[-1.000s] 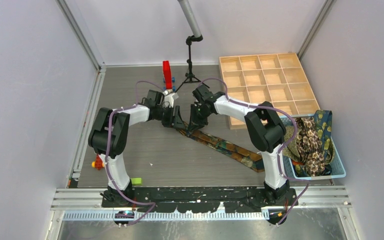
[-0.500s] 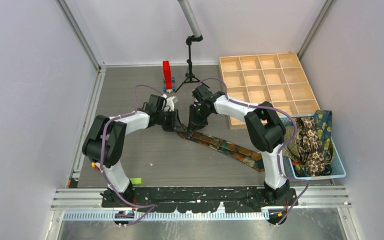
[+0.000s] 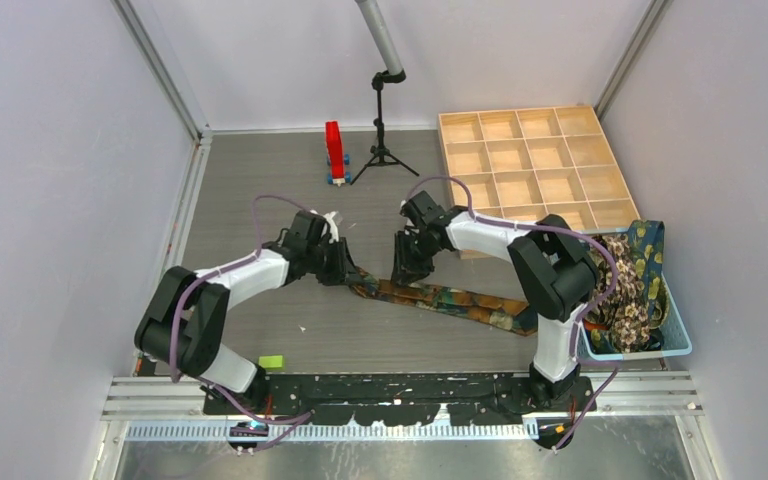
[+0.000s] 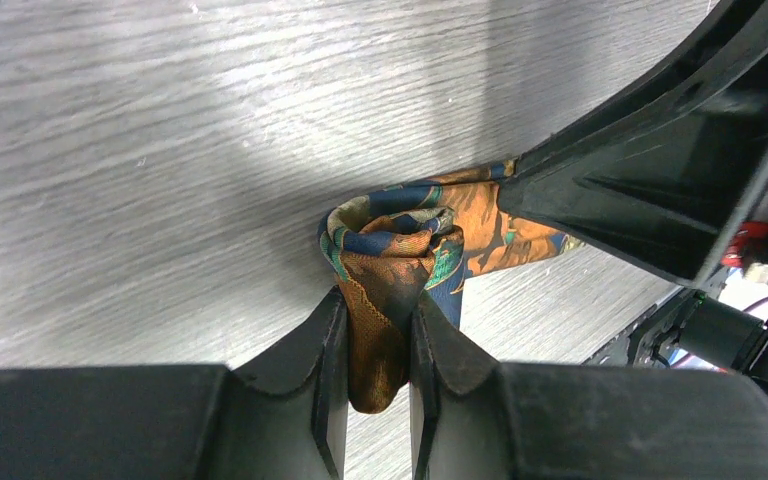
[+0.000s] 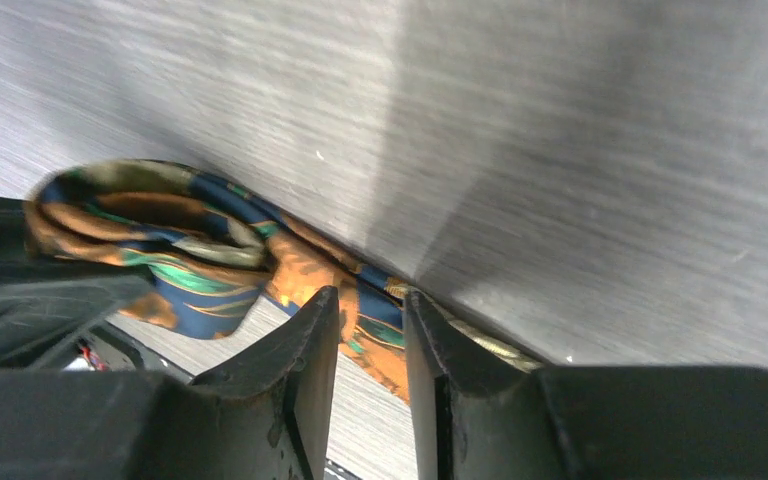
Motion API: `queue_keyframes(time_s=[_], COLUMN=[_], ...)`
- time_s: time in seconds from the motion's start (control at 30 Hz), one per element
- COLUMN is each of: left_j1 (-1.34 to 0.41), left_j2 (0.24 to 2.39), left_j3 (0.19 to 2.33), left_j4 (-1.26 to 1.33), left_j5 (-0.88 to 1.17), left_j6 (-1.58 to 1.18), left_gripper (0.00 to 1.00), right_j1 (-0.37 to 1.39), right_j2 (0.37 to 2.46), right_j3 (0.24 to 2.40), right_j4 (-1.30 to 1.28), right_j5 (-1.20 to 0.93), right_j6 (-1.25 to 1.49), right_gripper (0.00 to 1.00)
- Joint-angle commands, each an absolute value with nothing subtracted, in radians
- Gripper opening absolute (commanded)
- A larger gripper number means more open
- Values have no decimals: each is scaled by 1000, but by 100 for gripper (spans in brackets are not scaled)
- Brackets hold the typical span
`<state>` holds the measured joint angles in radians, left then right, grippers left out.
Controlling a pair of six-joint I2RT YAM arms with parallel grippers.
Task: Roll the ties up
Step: Roll the tie at the center of the board.
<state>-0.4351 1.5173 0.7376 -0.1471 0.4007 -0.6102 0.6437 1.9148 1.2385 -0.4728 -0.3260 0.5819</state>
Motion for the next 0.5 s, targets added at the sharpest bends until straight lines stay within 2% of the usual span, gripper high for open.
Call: queue_keyframes(time_s=[0.0, 0.27, 0.47], left_j1=[-440, -442, -443], left_j2=[1426, 1334, 1283], left_j3=[704, 638, 616], left_j4=[-145, -156, -197], left_j5=[326, 268, 250], left_j6=[-660, -692, -664], left_gripper=[7, 7, 7], right_j1=[671, 741, 744], right_j2=[1832, 1831, 1818], right_j3=[1149, 1088, 1199], right_j4=[-379, -330, -416], right_j5=[-340, -328, -281], right_j6=[615, 654, 626], right_gripper=[35, 34, 34])
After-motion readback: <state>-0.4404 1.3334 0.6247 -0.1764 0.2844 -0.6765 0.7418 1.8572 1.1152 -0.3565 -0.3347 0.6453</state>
